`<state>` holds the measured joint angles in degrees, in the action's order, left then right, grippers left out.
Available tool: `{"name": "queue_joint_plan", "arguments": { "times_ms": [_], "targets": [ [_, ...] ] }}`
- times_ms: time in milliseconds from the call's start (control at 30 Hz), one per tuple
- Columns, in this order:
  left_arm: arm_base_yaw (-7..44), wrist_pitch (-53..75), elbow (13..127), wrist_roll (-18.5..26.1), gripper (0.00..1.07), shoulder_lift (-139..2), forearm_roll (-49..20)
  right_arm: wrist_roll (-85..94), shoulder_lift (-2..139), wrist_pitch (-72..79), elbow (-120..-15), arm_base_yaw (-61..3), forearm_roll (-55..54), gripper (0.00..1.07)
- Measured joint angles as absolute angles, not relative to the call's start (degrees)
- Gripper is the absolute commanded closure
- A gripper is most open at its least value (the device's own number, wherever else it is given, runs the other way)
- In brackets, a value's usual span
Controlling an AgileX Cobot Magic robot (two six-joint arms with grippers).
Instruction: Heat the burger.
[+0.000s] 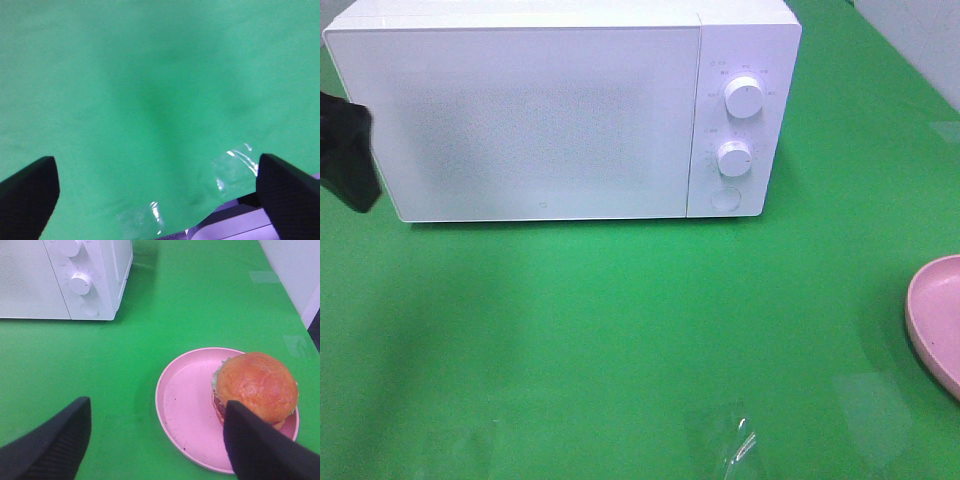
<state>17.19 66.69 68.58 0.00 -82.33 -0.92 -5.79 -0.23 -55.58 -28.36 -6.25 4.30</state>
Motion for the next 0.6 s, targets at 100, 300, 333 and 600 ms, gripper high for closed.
{"name": "queue_joint_plan", "arguments": {
  "times_ms": [100,300,333,600],
  "targets": [
    [11.75,68.53,68.58,2.41,0.07,-79.58,-1.38,-5.79,-0.23,-55.58,-28.36,-6.25,4.3,0.37],
    [2.81,69.61,68.58,8.02,0.07,-73.17,-7.68,-5.79,-0.23,-55.58,-28.36,-6.25,4.3,0.37],
    [2.81,69.61,68.58,8.02,0.07,-73.17,-7.68,-5.79,-0.23,-55.58,-28.36,-6.25,4.3,0.37],
    [-1.09,68.7,54.43,11.23,0.07,-62.22,-10.71,-5.79,-0.23,-55.58,-28.36,-6.25,4.3,0.37]
  ]
}}
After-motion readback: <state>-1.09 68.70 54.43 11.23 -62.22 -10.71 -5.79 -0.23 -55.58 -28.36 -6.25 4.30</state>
